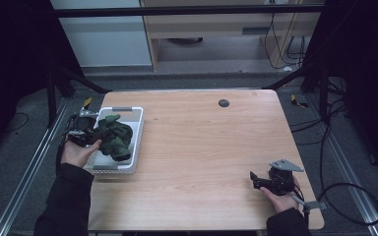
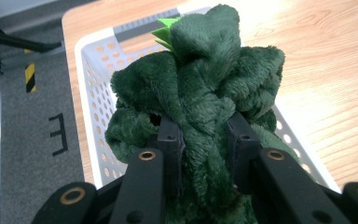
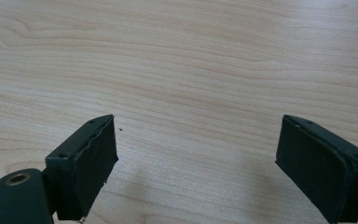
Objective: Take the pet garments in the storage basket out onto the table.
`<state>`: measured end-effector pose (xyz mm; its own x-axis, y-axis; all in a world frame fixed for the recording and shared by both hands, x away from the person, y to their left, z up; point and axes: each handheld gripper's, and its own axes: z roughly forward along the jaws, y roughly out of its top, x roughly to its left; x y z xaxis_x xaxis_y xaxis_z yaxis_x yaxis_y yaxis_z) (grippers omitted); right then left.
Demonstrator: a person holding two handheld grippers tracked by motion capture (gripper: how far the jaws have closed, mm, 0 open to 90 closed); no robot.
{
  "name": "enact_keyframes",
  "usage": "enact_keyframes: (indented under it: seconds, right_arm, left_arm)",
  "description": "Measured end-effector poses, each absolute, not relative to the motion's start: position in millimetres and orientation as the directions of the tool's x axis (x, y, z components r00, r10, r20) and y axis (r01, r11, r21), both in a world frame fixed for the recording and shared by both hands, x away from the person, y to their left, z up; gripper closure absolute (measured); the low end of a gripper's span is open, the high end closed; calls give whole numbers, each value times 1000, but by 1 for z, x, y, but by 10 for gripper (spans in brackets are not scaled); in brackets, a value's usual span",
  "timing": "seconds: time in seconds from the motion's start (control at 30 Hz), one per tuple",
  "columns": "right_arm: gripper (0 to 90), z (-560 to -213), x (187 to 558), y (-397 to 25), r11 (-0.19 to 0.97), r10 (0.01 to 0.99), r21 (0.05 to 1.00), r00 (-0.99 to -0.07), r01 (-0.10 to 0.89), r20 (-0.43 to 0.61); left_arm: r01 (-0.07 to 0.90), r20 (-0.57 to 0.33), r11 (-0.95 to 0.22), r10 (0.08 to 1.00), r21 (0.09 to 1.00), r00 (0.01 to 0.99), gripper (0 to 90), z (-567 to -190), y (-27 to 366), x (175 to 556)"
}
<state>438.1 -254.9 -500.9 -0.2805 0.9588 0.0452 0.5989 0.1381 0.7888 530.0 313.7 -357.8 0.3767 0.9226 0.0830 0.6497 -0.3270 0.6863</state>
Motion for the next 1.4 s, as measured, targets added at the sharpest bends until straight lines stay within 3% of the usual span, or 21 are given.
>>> enact_keyframes:
  seconds: [0.77, 1.4]
  right_arm:
    - [118, -500, 438, -253, 141, 959, 790, -281, 597, 41]
    - [116, -500, 437, -253, 152, 959, 806, -281, 571, 19]
  left_arm:
    - [552, 91, -322, 910, 769, 404, 711, -314, 318, 499]
    - [442, 139, -415, 834, 796, 534, 713, -286, 275, 478]
